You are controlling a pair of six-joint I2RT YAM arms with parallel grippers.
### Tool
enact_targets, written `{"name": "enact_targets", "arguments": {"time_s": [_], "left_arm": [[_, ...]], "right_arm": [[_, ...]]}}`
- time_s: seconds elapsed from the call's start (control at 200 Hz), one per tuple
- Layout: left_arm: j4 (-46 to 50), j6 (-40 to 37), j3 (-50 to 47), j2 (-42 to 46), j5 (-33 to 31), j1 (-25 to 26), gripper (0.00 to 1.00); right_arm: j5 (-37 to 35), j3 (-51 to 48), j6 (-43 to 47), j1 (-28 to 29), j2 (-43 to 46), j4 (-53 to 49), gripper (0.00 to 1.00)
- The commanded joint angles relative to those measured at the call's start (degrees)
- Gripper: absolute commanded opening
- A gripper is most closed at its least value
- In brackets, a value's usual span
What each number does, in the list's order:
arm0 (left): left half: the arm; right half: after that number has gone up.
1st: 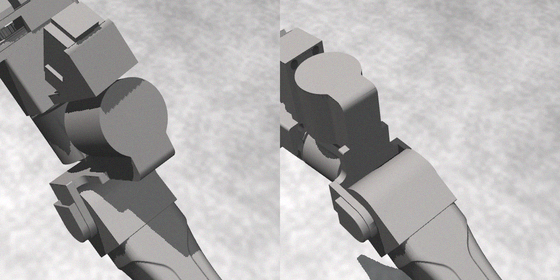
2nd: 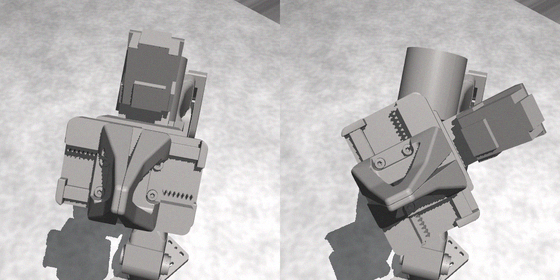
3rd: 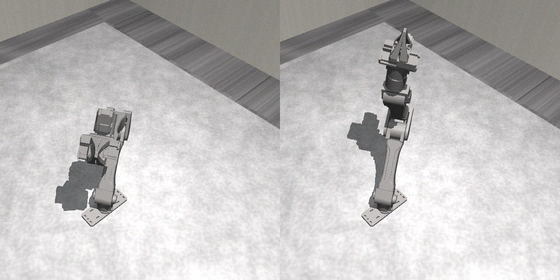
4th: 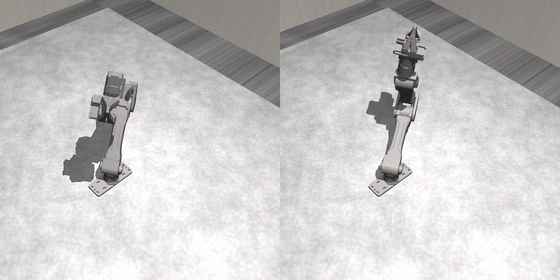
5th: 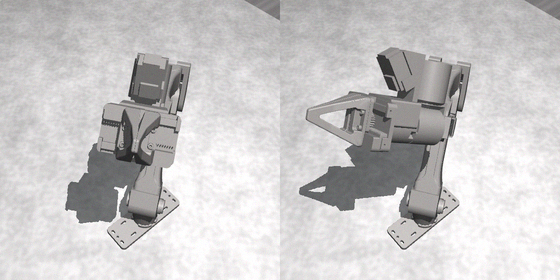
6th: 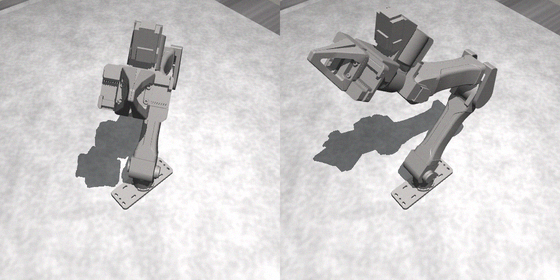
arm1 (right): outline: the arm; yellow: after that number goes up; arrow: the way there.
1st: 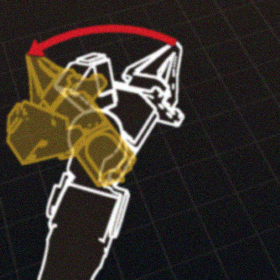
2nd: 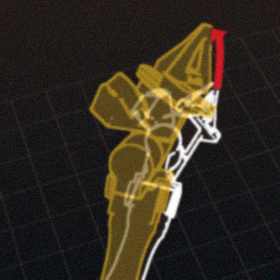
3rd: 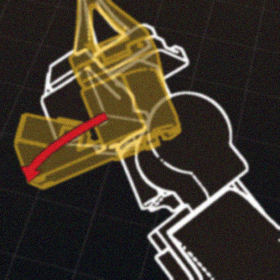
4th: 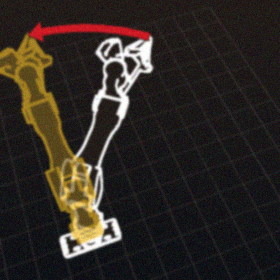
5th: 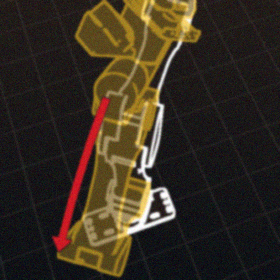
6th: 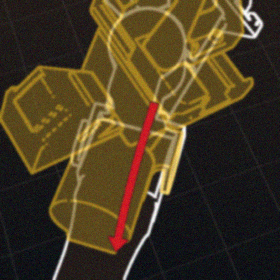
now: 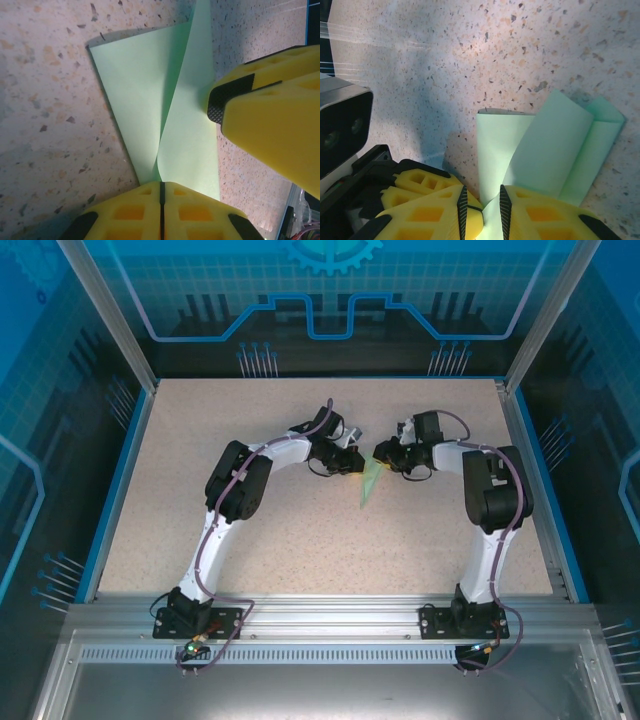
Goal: Fold a paper plane with a square sheet of paper (fold left side to right side)
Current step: Fold the wing for the fifth time at the center of the table.
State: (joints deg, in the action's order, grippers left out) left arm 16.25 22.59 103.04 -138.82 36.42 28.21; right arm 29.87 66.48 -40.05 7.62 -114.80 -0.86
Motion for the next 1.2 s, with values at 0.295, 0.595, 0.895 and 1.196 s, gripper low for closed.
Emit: {"name": "enact_targets", "arguments": {"time_s": [0.295,0.595,0.895,1.196], "left_arm": [[2.1,1.1,1.6,-1.6,-2.1,-1.0,0.09],[2.1,1.5,1.2,-1.1,-1.2,-1.1,0.13],[-2.0,1.3,-10.2,12.8,-3.0,-1.5,0.41],[-12.5,4.8,-25.8,25.3,2.3,2.7,0.41]], "right_arm": [[-2.6,1.5,1.9,0.6,-2.5,-3.4,0.27],[-5.3,3.2,2.1,0.7,-4.5,-9.6,0.27],[-7.1,3.8,1.9,0.6,-6.1,-13.4,0.27],[-7.3,3.9,1.6,0.6,-6.4,-13.2,0.28]]}}
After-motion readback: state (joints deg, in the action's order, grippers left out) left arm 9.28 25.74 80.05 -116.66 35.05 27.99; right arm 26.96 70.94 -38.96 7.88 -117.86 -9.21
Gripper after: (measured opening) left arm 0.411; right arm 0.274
